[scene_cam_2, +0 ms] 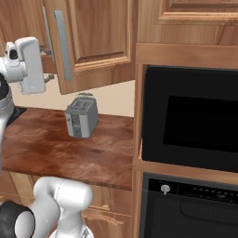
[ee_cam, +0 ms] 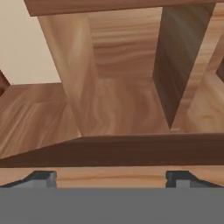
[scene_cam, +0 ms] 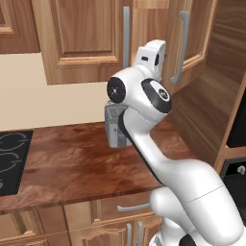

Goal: Open the cabinet. Pick the bar soap and place it next to the sink. Then close the cabinet.

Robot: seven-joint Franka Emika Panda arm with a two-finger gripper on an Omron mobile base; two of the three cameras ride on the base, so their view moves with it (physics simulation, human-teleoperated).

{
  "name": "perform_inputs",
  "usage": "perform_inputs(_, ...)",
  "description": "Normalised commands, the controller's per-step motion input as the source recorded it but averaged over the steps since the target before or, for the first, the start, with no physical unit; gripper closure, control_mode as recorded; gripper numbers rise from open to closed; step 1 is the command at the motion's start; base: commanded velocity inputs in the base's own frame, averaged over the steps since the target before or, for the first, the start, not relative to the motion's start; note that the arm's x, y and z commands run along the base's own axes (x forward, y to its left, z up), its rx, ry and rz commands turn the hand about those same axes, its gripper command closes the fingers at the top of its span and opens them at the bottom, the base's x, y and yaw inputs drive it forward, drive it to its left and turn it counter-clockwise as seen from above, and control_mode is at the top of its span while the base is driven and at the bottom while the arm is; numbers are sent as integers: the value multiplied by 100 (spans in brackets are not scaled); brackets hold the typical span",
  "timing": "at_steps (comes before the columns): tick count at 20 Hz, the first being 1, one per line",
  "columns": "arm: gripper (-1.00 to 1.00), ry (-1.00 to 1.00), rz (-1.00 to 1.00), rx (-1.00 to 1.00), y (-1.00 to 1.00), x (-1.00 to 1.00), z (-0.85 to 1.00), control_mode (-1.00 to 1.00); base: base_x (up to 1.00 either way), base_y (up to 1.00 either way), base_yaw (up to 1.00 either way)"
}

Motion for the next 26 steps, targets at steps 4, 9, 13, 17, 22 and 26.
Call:
perform_inputs(4,-100,0,0,0,18,37,-1,-100,0,0,0)
perform_inputs(9,-100,2,-1,-2,4,61,-18,-100,0,0,0)
perform_inputs(13,-100,4,-12,0,-5,27,-23,-100,0,0,0)
perform_inputs(17,-100,1,-14,0,-6,2,-5,-100,0,0,0)
perform_inputs(22,-100,0,-12,0,-5,-27,5,-100,0,0,0)
perform_inputs(26,-100,0,-10,0,-4,-50,19,-100,0,0,0)
